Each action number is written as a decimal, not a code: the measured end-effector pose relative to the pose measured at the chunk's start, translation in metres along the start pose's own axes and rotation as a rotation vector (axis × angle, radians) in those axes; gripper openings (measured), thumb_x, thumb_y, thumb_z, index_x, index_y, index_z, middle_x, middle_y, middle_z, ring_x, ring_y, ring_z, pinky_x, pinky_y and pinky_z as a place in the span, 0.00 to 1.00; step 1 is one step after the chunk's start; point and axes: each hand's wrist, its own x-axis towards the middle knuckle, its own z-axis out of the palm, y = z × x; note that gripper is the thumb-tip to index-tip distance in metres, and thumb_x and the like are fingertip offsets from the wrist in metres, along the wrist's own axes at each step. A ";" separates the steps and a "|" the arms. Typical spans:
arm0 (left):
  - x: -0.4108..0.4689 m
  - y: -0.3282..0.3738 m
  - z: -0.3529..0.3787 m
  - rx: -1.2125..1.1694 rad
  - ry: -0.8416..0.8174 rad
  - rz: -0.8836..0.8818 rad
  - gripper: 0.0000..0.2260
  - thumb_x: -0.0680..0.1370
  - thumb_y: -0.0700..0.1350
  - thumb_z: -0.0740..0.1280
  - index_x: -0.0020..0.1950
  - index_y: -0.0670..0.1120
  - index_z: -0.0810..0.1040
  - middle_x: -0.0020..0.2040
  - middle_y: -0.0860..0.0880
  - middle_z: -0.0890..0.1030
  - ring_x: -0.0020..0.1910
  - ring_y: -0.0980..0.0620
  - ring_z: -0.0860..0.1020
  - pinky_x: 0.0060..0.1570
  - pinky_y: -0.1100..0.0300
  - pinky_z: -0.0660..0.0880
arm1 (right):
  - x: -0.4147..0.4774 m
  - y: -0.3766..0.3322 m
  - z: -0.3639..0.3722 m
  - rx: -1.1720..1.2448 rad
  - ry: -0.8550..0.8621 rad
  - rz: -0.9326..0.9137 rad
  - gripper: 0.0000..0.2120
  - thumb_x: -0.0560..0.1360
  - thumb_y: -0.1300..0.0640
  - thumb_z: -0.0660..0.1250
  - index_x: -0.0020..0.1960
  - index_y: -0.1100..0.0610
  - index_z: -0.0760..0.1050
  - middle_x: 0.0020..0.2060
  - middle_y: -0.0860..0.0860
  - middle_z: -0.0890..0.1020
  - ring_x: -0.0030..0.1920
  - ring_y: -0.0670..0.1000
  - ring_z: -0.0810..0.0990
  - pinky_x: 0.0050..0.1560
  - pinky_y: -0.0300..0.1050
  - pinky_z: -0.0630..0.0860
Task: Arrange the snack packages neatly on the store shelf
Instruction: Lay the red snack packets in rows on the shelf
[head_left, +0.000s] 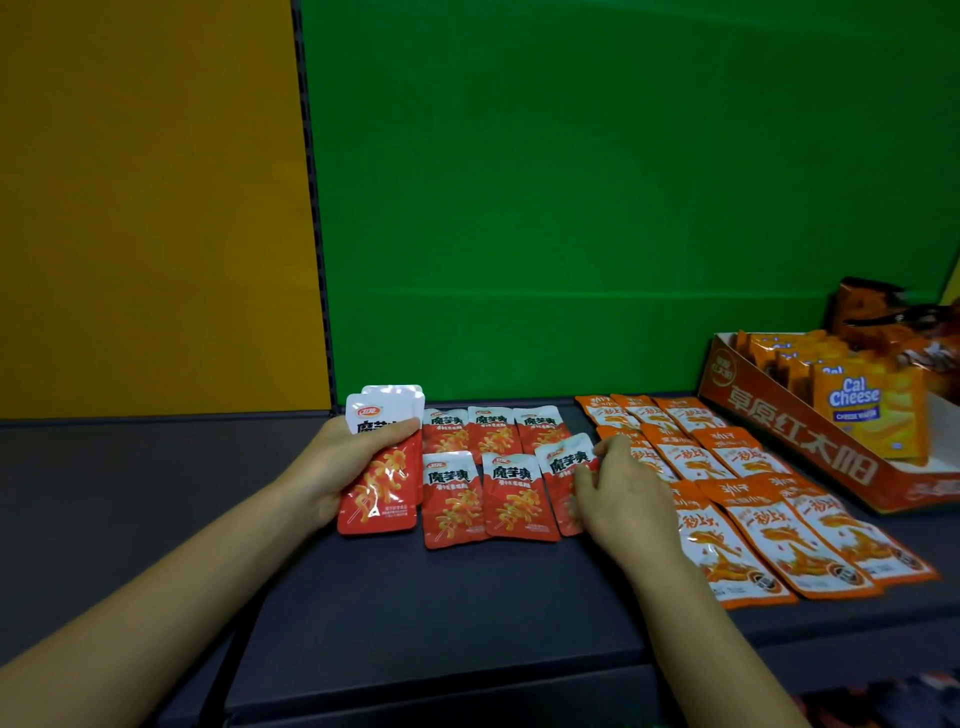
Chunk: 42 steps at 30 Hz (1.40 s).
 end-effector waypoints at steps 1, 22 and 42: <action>-0.001 0.000 0.000 0.002 0.002 0.001 0.08 0.73 0.43 0.71 0.51 0.45 0.78 0.43 0.41 0.84 0.30 0.49 0.82 0.33 0.56 0.79 | 0.000 0.000 0.000 -0.028 0.016 -0.010 0.15 0.79 0.51 0.57 0.61 0.58 0.67 0.55 0.56 0.79 0.56 0.57 0.76 0.55 0.50 0.71; -0.073 0.000 0.053 -0.189 -0.102 0.025 0.07 0.75 0.38 0.67 0.51 0.42 0.80 0.37 0.46 0.85 0.31 0.52 0.83 0.32 0.61 0.80 | -0.061 -0.055 -0.035 0.672 -0.311 -0.243 0.18 0.68 0.42 0.70 0.51 0.50 0.71 0.37 0.49 0.78 0.36 0.46 0.76 0.42 0.42 0.73; -0.099 -0.016 0.016 -0.245 -0.033 0.020 0.07 0.75 0.35 0.64 0.51 0.41 0.78 0.39 0.44 0.85 0.32 0.52 0.83 0.31 0.61 0.80 | -0.065 -0.040 -0.023 0.741 -0.305 -0.092 0.15 0.77 0.45 0.61 0.46 0.58 0.73 0.40 0.56 0.83 0.44 0.57 0.82 0.49 0.53 0.76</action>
